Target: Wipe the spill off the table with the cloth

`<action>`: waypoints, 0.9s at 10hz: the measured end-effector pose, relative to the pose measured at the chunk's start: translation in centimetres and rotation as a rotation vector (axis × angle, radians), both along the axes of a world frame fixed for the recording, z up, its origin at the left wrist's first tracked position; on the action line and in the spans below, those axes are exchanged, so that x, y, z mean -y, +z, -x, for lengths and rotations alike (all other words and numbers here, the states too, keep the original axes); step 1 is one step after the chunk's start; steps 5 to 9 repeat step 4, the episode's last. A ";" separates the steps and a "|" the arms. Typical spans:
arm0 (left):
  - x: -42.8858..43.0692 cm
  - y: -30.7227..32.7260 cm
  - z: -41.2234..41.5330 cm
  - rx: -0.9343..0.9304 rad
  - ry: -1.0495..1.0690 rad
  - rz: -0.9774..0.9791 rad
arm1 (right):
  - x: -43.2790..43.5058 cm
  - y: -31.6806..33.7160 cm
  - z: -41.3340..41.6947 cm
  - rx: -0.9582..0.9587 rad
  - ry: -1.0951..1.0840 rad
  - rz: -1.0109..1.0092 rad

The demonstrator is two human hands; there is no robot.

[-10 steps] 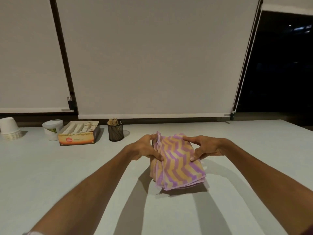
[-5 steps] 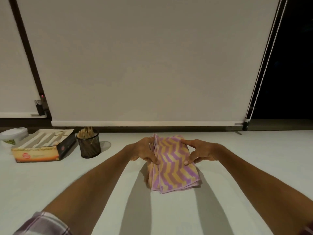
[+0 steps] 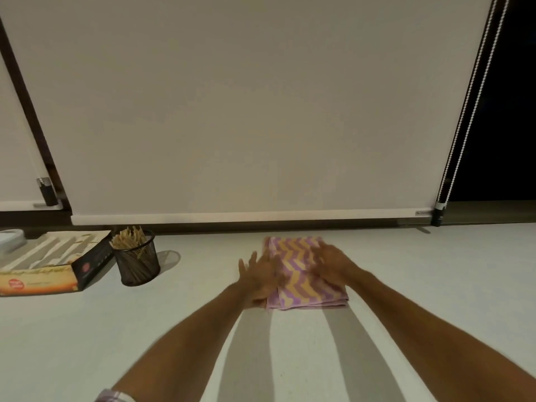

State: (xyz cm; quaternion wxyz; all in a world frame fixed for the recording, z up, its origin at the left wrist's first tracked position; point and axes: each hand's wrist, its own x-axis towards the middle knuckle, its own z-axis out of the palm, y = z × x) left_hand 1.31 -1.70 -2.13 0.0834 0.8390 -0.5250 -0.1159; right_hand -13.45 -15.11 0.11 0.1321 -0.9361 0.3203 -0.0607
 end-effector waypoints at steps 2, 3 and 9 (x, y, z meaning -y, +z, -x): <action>-0.9 -3.3 1.1 0.060 0.005 0.020 | -2.9 -4.3 0.0 -0.153 -0.062 0.047; -2.0 -2.9 1.9 0.106 0.031 -0.009 | -3.4 -4.1 0.5 -0.152 -0.058 0.077; -2.7 -2.3 1.9 0.129 0.013 -0.013 | -3.9 -3.7 0.4 -0.156 -0.073 0.112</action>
